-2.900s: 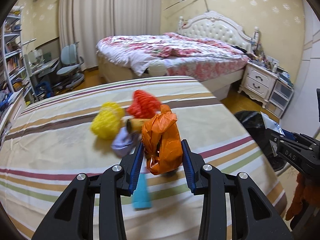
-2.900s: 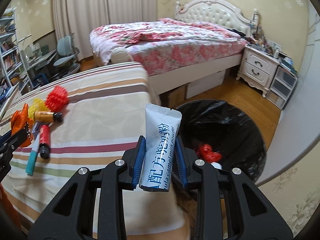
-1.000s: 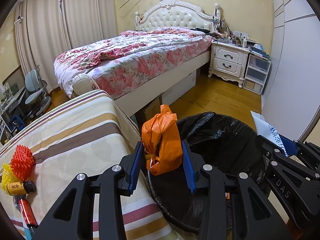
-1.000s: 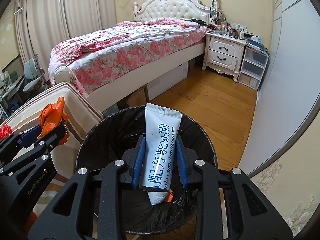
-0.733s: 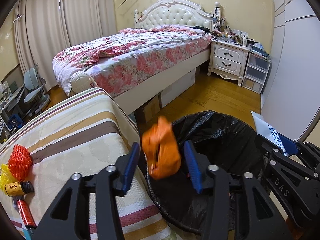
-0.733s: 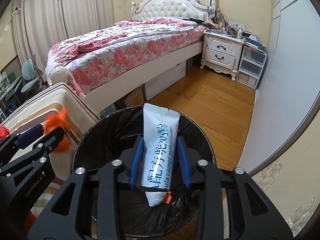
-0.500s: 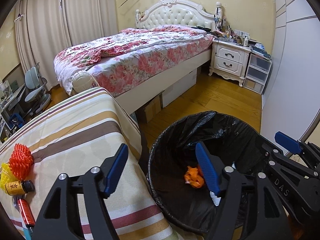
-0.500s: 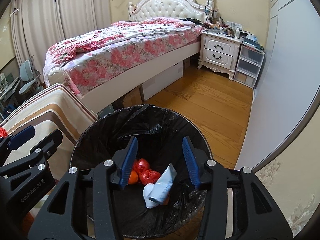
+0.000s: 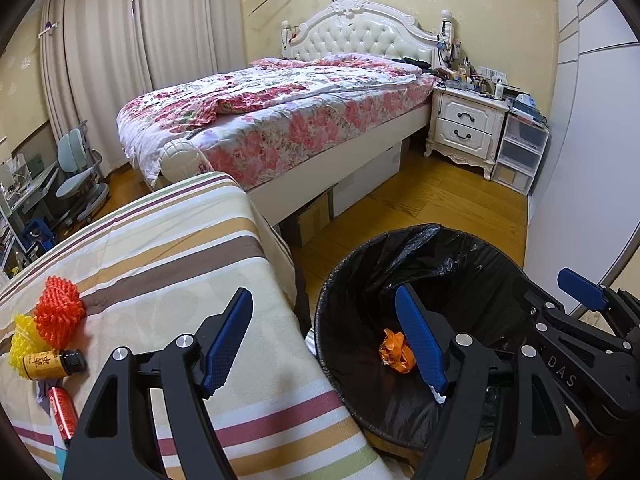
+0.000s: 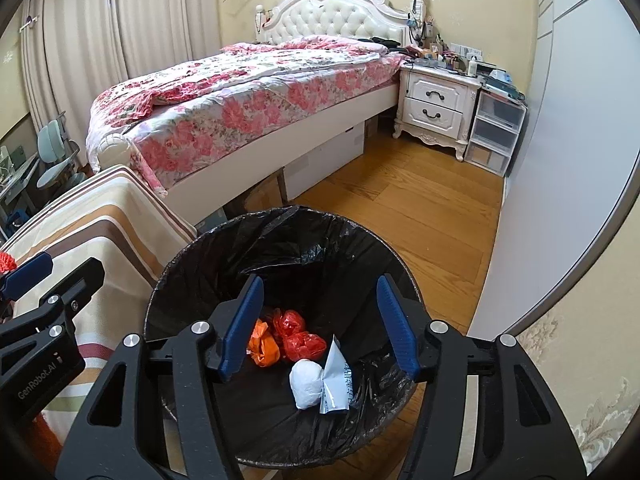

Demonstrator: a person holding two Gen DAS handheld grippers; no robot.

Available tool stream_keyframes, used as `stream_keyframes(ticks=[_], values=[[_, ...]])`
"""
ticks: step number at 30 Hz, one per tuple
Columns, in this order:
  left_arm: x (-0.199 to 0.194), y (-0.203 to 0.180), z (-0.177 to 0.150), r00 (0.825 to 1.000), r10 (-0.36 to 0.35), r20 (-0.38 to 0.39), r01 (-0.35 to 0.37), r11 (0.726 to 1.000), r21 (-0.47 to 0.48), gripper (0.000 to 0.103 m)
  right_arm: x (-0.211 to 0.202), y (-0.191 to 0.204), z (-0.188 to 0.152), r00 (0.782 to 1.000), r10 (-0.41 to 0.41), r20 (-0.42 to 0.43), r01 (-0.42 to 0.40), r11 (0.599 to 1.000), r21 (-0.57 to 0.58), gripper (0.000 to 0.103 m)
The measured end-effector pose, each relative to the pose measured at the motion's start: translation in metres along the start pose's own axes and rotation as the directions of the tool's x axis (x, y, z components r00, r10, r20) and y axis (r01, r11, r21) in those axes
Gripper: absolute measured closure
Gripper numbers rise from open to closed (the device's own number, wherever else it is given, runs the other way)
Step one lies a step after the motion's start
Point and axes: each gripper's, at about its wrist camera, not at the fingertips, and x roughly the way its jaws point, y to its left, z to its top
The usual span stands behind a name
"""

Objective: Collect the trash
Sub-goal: 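Move both open tools back over the bedspread items, then close the left tool on the white-and-teal marker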

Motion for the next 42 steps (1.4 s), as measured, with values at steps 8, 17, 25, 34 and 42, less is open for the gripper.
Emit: stream_keyframes(ticks=[8, 17, 25, 34, 42], values=[[-0.021, 0.021, -0.011, 1.000, 0.028, 0.008, -0.028, 0.999, -0.025, 0.031, -0.013, 0.020, -0.007, 0.999, 0.037, 0.001, -0.037, 0.999, -0.019, 0.044], [-0.049, 0.059, -0.041, 0.997, 0.079, -0.011, -0.080, 0.995, -0.067, 0.031, -0.028, 0.057, -0.028, 0.995, 0.102, -0.024, -0.103, 0.992, -0.073, 0.044], [-0.071, 0.099, -0.067, 0.990, 0.140, -0.032, -0.142, 0.983, -0.113, 0.031, -0.045, 0.097, -0.048, 0.986, 0.159, -0.043, -0.163, 0.977, -0.137, 0.044], [-0.096, 0.143, -0.089, 0.980, 0.196, -0.032, -0.199, 0.965, -0.171, 0.031, -0.062, 0.129, -0.062, 0.977, 0.204, -0.054, -0.211, 0.961, -0.180, 0.044], [-0.104, 0.188, -0.111, 0.965, 0.249, -0.077, -0.260, 0.934, -0.246, 0.031, -0.069, 0.156, -0.068, 0.971, 0.229, -0.064, -0.237, 0.944, -0.227, 0.044]])
